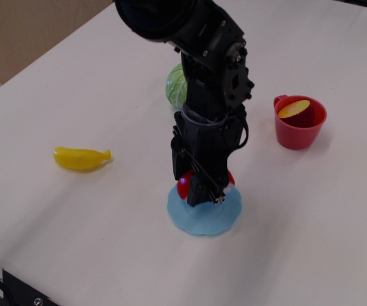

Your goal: Take sushi off plate

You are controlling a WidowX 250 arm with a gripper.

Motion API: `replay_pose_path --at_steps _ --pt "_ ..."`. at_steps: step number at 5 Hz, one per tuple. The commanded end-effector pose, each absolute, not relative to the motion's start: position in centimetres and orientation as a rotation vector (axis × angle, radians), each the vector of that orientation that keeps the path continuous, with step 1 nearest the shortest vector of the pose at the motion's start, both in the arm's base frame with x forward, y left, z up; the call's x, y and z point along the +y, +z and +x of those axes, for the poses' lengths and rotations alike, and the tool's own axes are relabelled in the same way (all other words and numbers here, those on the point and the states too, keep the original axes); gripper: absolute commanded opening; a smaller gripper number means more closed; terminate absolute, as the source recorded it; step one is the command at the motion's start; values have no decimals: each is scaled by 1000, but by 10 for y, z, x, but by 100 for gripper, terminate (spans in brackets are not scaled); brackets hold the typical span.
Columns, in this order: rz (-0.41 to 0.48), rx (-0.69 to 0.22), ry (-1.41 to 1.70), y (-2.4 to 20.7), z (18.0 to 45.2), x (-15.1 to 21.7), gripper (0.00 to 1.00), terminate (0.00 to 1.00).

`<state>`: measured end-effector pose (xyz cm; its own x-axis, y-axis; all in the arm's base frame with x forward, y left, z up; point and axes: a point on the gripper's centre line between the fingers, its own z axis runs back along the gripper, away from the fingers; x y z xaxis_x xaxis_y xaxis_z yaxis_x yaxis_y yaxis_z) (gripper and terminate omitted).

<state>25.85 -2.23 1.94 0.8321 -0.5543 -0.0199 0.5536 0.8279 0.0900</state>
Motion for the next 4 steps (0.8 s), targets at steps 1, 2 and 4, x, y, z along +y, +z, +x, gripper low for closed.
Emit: replay_pose_path --at_steps 1,2,4 --pt "130 -71 -303 63 297 20 0 0" --pt "161 -53 -173 69 301 53 0 0" --pt "198 -55 123 90 288 129 0 0"
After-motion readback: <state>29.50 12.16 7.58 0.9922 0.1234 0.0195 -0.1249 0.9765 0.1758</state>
